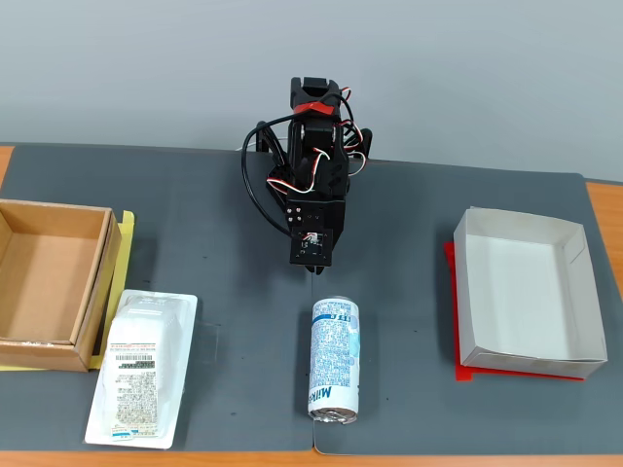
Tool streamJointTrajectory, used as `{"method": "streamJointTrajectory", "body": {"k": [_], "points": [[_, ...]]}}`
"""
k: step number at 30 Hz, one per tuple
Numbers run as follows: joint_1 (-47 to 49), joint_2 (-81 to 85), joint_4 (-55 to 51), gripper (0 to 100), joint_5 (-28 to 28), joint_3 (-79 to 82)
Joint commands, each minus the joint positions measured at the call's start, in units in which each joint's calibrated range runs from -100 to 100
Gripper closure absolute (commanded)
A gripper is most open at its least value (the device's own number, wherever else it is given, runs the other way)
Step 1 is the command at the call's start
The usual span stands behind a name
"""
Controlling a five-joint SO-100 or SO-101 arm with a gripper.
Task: Pick the can and put it in the brown box
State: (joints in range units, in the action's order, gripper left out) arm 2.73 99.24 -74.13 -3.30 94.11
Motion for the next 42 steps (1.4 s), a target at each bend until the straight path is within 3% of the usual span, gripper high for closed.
{"method": "streamJointTrajectory", "body": {"k": [1, 42], "points": [[0.19, 0.42, -0.19, 99, -0.14, -1.98], [0.27, -0.68, -0.11, 99, -0.14, -2.25]]}}
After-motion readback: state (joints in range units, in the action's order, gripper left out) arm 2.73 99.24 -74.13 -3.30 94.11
